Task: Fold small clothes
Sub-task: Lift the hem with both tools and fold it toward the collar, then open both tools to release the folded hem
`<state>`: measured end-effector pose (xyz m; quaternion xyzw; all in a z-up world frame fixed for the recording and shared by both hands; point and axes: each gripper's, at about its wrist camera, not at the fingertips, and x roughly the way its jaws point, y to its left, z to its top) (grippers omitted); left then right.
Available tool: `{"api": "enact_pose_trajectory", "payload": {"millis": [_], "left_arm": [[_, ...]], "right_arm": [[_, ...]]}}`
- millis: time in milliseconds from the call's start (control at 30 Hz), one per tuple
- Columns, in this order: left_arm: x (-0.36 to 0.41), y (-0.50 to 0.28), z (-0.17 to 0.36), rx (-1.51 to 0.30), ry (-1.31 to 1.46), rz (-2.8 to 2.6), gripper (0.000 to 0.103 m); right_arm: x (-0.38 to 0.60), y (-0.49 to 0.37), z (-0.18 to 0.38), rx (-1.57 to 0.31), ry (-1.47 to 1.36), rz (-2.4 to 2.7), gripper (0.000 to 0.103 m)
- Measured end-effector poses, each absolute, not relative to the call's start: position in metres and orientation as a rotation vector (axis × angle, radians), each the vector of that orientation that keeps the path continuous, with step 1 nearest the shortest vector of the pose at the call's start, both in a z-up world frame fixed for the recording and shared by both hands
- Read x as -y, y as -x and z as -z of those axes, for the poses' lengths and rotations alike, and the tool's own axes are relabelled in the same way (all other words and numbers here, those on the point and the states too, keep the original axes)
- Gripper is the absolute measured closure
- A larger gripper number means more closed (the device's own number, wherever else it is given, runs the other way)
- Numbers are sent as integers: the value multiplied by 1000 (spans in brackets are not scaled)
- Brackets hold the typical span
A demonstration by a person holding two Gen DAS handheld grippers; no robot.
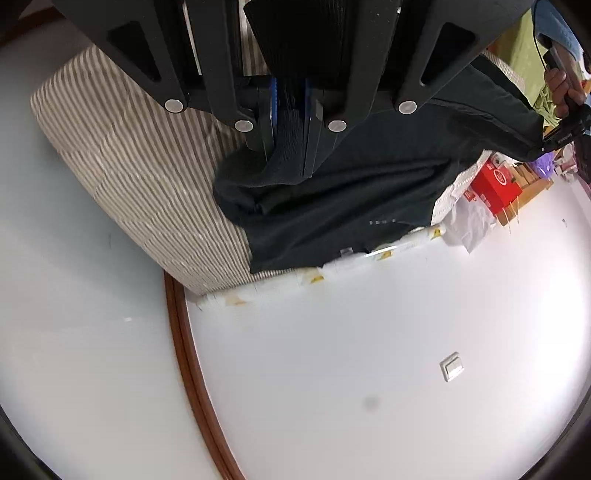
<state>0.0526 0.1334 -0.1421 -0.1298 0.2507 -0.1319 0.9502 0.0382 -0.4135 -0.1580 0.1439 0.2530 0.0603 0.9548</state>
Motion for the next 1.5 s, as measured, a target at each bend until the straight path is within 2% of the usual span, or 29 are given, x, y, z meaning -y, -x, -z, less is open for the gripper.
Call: {"api": "enact_pose_trajectory", "payload": {"millis": [267,467,933,1267,1467,1500], "left_arm": [[-133,-110,135,-466,284,179,92],[-125,-155,143,-480,253,104,92],[-125,-237,175,-559,263,40,91],[-127,-270,200,-644,283,34,91],[-131,-273,202,-678,319,65,88],[-132,-272,201,-683,324,71,88]], "right_arm": [[407,-104,128,-460,-278,-135,94],[398,-160,126,-461,-276,-132,94],[392,-263,166,-547,-254,-100,94],[382,-318,210,-692,-209,-39,93],[384,-315,210,-733,-201,-48,82],[384,-310,207,-733,-193,-45,76]]}}
